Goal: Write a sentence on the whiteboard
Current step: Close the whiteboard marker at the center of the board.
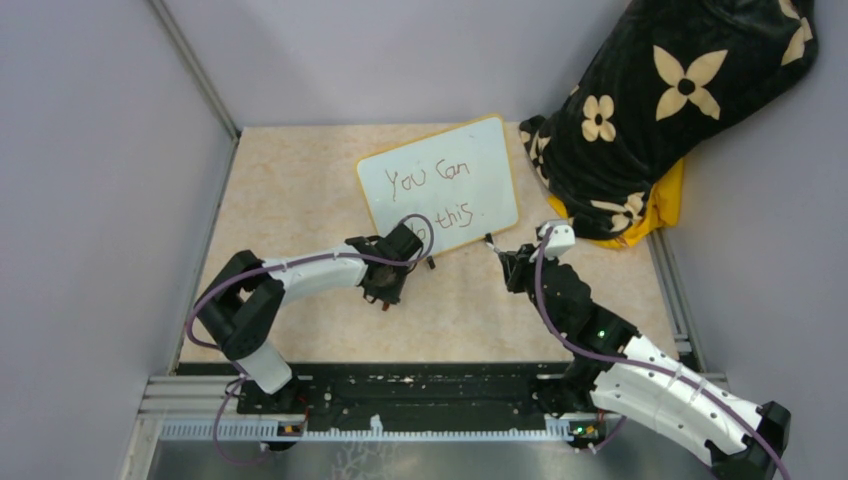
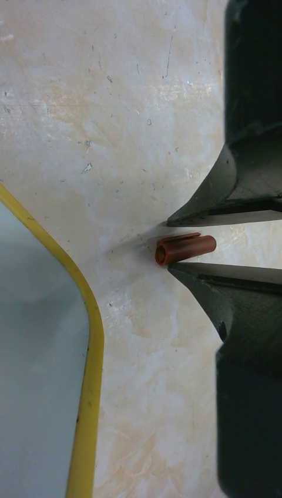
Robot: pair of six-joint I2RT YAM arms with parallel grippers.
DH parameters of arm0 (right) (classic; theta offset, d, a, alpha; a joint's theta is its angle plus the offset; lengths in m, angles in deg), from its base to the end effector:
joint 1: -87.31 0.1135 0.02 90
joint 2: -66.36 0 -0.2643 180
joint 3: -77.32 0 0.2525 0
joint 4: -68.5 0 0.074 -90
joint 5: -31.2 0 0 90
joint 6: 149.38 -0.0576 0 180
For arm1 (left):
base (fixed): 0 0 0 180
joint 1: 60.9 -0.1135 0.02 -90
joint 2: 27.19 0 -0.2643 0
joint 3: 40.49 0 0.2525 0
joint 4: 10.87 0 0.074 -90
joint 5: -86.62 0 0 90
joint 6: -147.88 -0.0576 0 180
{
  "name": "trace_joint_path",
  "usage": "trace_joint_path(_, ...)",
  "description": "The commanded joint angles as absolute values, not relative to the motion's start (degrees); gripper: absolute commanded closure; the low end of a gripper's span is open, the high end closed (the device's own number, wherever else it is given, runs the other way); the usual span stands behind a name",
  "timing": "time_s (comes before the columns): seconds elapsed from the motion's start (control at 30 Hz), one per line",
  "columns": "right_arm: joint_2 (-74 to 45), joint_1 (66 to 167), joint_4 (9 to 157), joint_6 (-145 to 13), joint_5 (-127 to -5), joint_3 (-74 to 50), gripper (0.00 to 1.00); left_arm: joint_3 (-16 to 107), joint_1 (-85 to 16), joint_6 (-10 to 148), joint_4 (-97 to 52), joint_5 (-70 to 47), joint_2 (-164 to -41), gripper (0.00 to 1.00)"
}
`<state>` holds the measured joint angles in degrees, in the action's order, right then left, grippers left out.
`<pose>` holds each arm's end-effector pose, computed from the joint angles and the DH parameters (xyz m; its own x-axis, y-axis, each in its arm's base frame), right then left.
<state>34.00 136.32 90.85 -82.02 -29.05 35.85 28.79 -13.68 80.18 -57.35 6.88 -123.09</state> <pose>0.1310 0.1071 0.2665 -0.2690 0.2000 -0.9422 -0.2546 0.9286 0.2698 0.2187 -0.2212 0.1382 -0.8620 0.3817 -0.3336 0.3891 0.9200 0.0474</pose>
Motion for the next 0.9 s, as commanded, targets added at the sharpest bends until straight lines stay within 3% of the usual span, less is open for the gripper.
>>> trace_joint_path(0.0, 34.6, 136.9, 89.0, -82.1, -27.8, 34.9, 1.0, 25.6, -12.9, 81.3, -58.7, 4.8, -127.7, 0.67)
trace_joint_path(0.43, 34.5, 136.8, 89.4, -82.1, -27.9, 34.3, 1.0, 24.4, -12.9, 81.6, -58.5, 4.6, -127.3, 0.78)
trace_joint_path(0.7, 34.5, 136.9, 89.5, -82.1, -28.0, 34.0, 1.0, 23.4, -12.9, 82.9, -57.8, 5.4, -125.8, 1.0)
trace_joint_path(0.87, 34.5, 136.9, 89.8, -82.0, -28.0, 33.8, 1.0, 23.3, -12.9, 83.9, -57.6, 6.8, -122.9, 1.0)
